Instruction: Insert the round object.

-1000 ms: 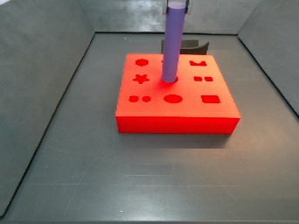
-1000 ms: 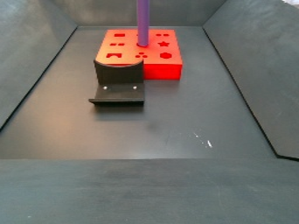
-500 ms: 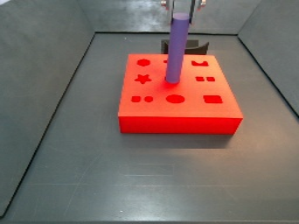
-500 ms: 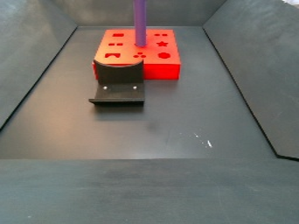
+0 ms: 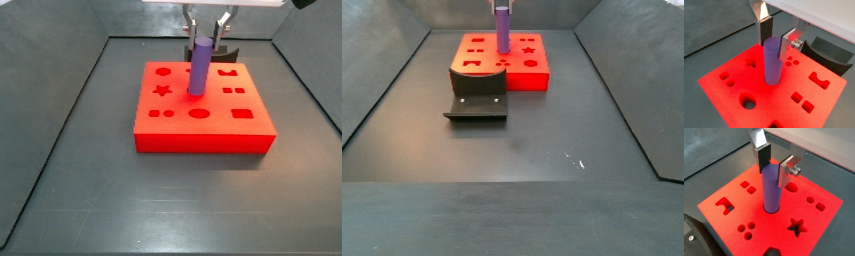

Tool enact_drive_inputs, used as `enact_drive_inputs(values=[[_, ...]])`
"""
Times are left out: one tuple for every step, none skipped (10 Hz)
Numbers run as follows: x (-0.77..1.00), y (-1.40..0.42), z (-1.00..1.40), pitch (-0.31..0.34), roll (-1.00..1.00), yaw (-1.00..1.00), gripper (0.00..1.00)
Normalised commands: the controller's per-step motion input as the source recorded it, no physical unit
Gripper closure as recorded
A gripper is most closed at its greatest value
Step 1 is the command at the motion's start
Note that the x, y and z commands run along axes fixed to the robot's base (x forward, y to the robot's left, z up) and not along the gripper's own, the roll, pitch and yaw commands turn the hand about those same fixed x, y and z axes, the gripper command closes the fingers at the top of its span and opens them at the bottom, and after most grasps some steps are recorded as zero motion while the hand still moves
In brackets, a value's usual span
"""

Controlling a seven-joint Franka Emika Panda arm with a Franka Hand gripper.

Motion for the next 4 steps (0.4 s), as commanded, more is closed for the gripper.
enact_drive_inputs(values=[[0.00, 0.09, -0.95, -0.139, -0.03, 0.00, 1.00], [0.00, 0.04, -0.36, 0.000, 0.01, 0.00, 1.00], [0.00, 0.00, 0.00, 0.000, 0.01, 0.00, 1.00], [0.00, 0.00, 0.00, 0.000, 0.00, 0.00, 1.00]])
